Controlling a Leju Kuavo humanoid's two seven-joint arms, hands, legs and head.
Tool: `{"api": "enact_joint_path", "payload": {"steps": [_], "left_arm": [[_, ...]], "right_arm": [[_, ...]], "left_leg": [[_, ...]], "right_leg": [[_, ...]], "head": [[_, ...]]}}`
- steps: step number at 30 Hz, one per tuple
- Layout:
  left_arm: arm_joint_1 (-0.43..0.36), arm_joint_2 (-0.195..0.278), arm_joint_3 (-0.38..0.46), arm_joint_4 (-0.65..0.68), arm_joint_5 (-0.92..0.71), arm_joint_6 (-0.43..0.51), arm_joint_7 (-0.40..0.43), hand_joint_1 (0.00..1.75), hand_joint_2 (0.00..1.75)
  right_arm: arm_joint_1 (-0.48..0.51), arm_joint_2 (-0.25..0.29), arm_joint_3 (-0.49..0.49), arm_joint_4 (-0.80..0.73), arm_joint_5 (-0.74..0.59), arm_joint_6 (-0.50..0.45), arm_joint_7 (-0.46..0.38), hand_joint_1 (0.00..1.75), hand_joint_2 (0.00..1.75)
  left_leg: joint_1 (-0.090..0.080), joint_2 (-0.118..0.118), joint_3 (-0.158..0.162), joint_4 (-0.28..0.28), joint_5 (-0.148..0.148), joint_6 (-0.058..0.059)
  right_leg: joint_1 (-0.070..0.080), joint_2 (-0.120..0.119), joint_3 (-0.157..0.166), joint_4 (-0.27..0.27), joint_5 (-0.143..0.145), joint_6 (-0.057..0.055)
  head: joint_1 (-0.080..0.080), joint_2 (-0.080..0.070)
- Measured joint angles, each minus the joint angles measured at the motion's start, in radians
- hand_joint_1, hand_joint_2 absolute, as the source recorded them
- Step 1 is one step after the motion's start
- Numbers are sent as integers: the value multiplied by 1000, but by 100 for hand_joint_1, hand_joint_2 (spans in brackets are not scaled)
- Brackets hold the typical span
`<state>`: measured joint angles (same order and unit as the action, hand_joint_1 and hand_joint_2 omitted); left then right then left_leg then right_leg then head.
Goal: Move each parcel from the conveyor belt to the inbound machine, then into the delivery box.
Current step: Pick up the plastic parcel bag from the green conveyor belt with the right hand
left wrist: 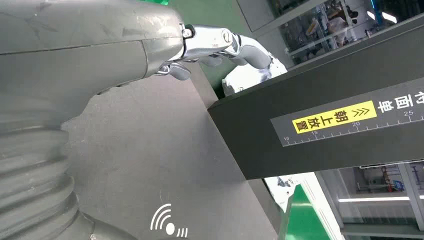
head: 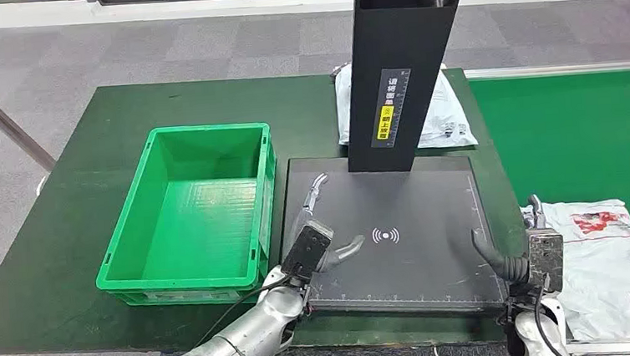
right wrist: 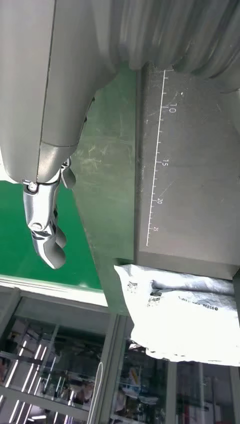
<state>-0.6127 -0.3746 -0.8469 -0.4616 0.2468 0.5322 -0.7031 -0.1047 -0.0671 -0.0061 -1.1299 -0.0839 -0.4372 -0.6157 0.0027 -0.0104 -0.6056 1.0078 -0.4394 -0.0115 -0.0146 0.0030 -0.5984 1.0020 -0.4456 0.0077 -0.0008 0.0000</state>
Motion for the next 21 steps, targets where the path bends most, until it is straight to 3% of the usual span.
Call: {"api": "enact_joint_path", "payload": {"steps": [2,4,7,9,12,21], "left_arm": [[0,0,0,0,0,0,0,0,175],[2,1,0,-8,-20,-8,0,0,175],[12,4,10,-29,-82,-28,-1,0,175],[23,8,24,-37,-103,-34,0,0,175],[30,12,41,-43,-121,-37,0,0,175],[35,8,74,-55,-146,-38,0,0,175]], "right_arm": [[0,0,0,0,0,0,0,0,175],[-21,-48,-20,74,119,-73,101,0,175],[-88,-200,-127,327,552,-227,467,0,175],[-118,-276,-198,454,764,-257,619,0,175],[-149,-327,-248,571,845,-263,633,0,175],[-191,-360,-300,719,878,-264,629,0,175]], "left_leg": [[0,0,0,0,0,0],[-2,-1,0,0,0,2],[-6,-17,-2,1,1,9],[-7,-24,-2,1,1,9],[-7,-9,2,1,-4,9],[-6,-5,4,1,-5,10]], "right_leg": [[0,0,0,0,0,0],[-1,-1,0,-1,0,1],[-6,-17,5,-1,-4,8],[-7,-23,9,-2,-4,10],[-7,-9,8,-3,-3,9],[-6,-5,8,-3,-3,9]], "head": [[0,0],[0,0],[1,0],[3,0],[3,0],[3,0]]}}
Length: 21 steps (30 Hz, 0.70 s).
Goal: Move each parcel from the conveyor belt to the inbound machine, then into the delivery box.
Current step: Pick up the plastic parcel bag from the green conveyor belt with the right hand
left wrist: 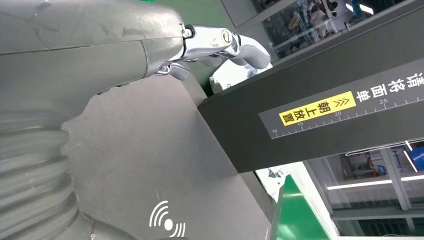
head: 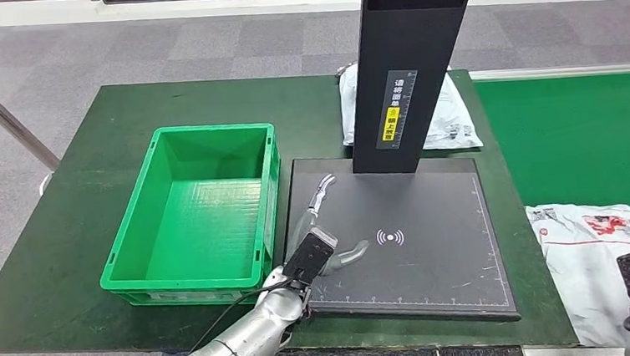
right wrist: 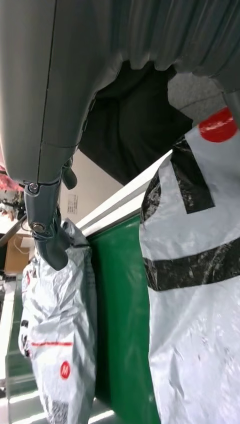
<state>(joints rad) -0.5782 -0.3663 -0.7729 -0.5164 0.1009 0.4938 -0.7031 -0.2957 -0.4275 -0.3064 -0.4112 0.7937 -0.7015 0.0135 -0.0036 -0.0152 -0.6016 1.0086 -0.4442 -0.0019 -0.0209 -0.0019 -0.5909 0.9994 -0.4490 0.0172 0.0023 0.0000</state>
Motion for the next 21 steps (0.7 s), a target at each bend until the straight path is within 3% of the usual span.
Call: {"api": "enact_joint_path", "payload": {"steps": [15,21], "left_arm": [[1,0,3,0,-1,0,0,0,175],[5,-1,3,0,-7,1,0,0,175]], "right_arm": [[-13,-6,-1,48,1,2,-2,0,175],[-25,-2,-17,56,-11,75,-19,0,175]], "left_leg": [[0,0,0,0,0,0],[0,0,0,0,0,0]], "right_leg": [[0,0,0,0,0,0],[0,0,1,0,0,0]], "head": [[0,0],[0,0]]}}
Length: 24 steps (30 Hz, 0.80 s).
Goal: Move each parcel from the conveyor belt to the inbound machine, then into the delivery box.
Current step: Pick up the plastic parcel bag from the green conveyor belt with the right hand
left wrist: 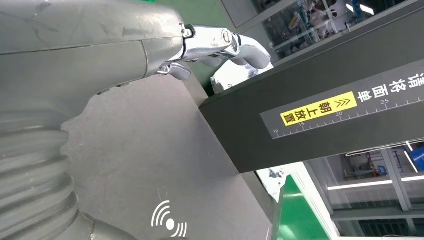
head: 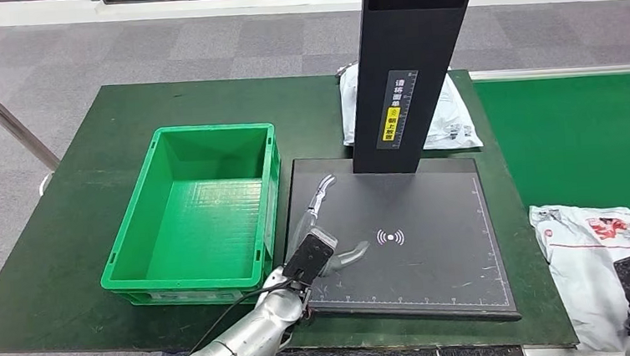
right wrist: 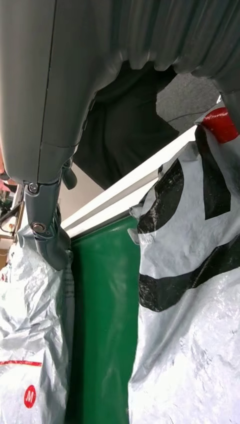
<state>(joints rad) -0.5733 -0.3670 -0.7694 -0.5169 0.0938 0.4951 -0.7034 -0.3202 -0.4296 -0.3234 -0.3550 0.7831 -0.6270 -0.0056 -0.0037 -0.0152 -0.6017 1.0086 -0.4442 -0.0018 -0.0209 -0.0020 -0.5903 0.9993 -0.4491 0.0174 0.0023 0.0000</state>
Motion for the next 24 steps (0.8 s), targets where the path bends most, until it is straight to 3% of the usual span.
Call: {"api": "enact_joint_path", "payload": {"steps": [13,14,17,18,21,24], "left_arm": [[2,0,0,0,-1,0,0,0,175],[2,0,0,0,-2,0,0,0,175],[2,0,0,1,-11,-1,0,0,175],[2,0,2,2,-18,-3,0,0,175],[2,1,14,2,-40,-12,0,0,175],[3,1,30,1,-51,-17,0,0,175]], "right_arm": [[-11,6,0,8,-1,7,-1,0,175],[-12,6,0,8,-3,12,-6,32,175],[-13,12,-4,8,-37,142,-108,163,175],[-14,16,-9,8,-54,234,-167,175,175],[-16,24,-28,5,-85,474,-298,175,175],[-22,27,-30,-1,-78,536,-337,175,175]], "left_leg": [[0,0,1,0,0,0],[0,0,1,0,0,0],[0,1,1,0,0,0],[1,1,2,0,0,0],[2,5,4,0,-2,0],[4,9,7,0,-4,-1]], "right_leg": [[0,0,1,0,0,0],[0,0,1,0,0,0],[1,1,2,0,0,0],[1,2,2,0,0,0],[3,6,4,-2,0,0],[4,8,6,-2,1,0]], "head": [[0,0],[0,0],[0,0],[0,0],[0,0],[0,0]]}}
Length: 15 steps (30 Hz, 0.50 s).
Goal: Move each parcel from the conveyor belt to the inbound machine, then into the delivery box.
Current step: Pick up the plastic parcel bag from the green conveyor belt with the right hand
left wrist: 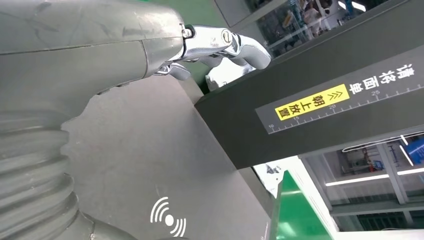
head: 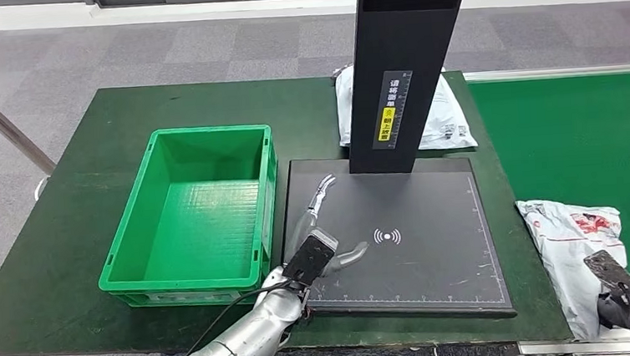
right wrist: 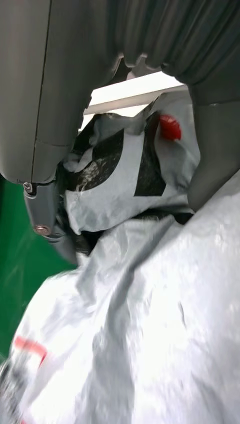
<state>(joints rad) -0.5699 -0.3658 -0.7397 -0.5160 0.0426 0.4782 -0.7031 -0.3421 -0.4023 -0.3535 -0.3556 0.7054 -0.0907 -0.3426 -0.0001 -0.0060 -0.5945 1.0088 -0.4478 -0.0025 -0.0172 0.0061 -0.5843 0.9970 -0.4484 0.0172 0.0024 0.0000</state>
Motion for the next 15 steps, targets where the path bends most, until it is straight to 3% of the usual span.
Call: {"api": "enact_joint_path", "payload": {"steps": [15], "left_arm": [[16,0,52,-27,-16,0,0,0,175]], "right_arm": [[-3,14,0,-37,-40,-27,-92,175,175]], "left_leg": [[0,0,2,0,1,-1]], "right_leg": [[0,-1,1,1,0,-1]], "head": [[0,0]]}}
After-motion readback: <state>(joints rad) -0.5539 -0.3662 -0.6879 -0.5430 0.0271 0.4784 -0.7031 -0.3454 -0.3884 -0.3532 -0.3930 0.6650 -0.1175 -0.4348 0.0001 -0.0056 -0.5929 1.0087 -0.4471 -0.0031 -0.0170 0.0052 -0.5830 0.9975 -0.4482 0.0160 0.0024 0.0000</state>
